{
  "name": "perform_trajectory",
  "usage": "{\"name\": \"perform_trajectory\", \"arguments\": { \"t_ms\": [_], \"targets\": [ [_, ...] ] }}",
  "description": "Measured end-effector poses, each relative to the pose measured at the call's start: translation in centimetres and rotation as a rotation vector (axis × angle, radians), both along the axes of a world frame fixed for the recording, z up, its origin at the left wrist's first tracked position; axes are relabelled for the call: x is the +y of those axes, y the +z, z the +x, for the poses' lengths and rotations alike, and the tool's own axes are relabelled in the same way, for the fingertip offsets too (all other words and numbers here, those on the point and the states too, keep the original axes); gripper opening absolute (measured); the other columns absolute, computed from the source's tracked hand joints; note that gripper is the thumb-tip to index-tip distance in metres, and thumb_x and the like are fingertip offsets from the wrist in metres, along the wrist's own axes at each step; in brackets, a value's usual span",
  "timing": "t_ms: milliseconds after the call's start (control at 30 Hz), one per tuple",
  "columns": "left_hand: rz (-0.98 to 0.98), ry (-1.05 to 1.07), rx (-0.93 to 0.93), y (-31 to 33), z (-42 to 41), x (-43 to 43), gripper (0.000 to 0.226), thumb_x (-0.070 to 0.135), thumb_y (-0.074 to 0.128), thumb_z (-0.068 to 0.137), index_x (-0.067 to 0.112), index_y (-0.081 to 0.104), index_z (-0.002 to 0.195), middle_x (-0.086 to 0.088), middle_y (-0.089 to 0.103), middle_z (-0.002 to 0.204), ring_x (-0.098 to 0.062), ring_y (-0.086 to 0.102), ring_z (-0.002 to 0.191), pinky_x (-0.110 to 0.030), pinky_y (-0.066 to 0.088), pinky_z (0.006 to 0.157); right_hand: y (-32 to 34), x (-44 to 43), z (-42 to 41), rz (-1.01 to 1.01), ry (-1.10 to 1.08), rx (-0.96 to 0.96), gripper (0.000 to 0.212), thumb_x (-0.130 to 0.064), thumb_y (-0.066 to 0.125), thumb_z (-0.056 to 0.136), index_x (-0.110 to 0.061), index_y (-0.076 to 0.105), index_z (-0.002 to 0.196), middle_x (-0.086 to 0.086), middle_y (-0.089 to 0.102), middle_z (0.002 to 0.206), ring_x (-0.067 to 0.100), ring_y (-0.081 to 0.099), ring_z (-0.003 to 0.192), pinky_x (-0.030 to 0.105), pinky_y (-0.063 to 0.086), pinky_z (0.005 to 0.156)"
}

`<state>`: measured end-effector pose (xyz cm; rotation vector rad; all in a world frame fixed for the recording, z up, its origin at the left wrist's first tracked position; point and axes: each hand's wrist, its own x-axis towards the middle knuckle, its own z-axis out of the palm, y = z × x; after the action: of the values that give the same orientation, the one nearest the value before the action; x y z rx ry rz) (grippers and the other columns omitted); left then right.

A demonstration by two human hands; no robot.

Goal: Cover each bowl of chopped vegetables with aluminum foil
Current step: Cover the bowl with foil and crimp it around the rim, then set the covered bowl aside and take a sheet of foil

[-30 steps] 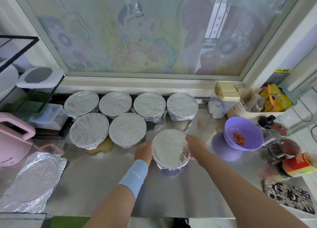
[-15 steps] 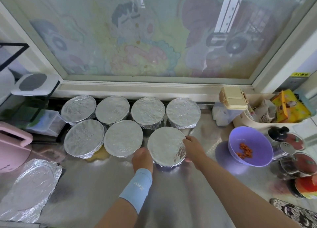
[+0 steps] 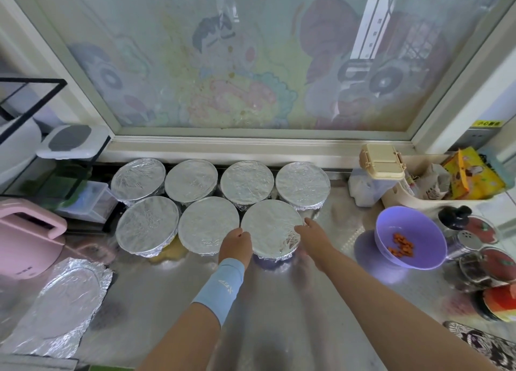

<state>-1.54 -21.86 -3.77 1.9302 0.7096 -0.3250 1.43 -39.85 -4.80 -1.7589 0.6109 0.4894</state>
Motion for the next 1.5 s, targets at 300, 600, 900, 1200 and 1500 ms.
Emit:
{"name": "perform_trajectory", "arguments": {
  "t_ms": [300, 600, 900, 1200, 1500],
  "targets": [
    [-0.005, -0.307, -0.107, 5.3, 2.8, -7.4, 0.031, 0.022, 0.043, 0.095, 0.021, 0.061, 0.121, 0.001, 0.062, 0.118, -0.023, 0.059, 0.098, -0.028, 0.046, 0.080, 3.1, -7.4, -1.8, -0.445, 0.139, -0.159, 0.035, -0.017, 0.048, 0.093, -0.021, 0.058, 0.127, 0.004, 0.061, 0.125, 0.024, 0.059, 0.110, 0.033, 0.047, 0.097],
    [0.011, -0.667, 0.041, 3.0, 5.1, -21.6, 0.032, 0.022, 0.038, 0.095, 0.005, 0.060, 0.110, -0.019, 0.061, 0.119, -0.035, 0.057, 0.112, -0.035, 0.044, 0.090, 1.2, -18.8, -1.9, -1.149, 0.694, -0.044, 0.041, -0.039, 0.044, 0.094, -0.022, 0.046, 0.132, 0.006, 0.056, 0.127, 0.028, 0.056, 0.114, 0.036, 0.043, 0.082],
    [0.054, -0.616, 0.077, 0.9, 4.0, -20.3, 0.040, 0.019, 0.043, 0.091, 0.003, 0.051, 0.127, -0.021, 0.053, 0.135, -0.035, 0.055, 0.112, -0.036, 0.042, 0.096, -1.0, -17.9, -3.2, -0.967, 0.820, -0.056, 0.040, -0.019, 0.049, 0.091, -0.024, 0.055, 0.130, 0.001, 0.061, 0.127, 0.026, 0.057, 0.117, 0.035, 0.047, 0.096],
    [0.094, -0.574, 0.119, -1.1, -1.8, -13.7, 0.053, 0.023, 0.046, 0.093, 0.014, 0.040, 0.146, -0.010, 0.044, 0.147, -0.031, 0.042, 0.134, -0.036, 0.031, 0.112, 1.3, -10.0, -8.3, -0.614, 1.067, -0.068, 0.035, -0.025, 0.064, 0.077, -0.034, 0.070, 0.111, -0.012, 0.072, 0.101, 0.011, 0.062, 0.094, 0.022, 0.045, 0.089],
    [-0.039, -0.622, 0.126, -1.5, -4.0, -11.0, 0.037, 0.023, 0.044, 0.099, -0.001, 0.055, 0.125, -0.018, 0.061, 0.116, -0.034, 0.060, 0.106, -0.049, 0.050, 0.097, 2.4, -10.9, -7.9, -0.858, 0.602, -0.107, 0.055, -0.040, 0.057, 0.086, -0.038, 0.043, 0.140, 0.002, 0.029, 0.151, 0.026, 0.027, 0.140, 0.042, 0.030, 0.112]
  ]
}}
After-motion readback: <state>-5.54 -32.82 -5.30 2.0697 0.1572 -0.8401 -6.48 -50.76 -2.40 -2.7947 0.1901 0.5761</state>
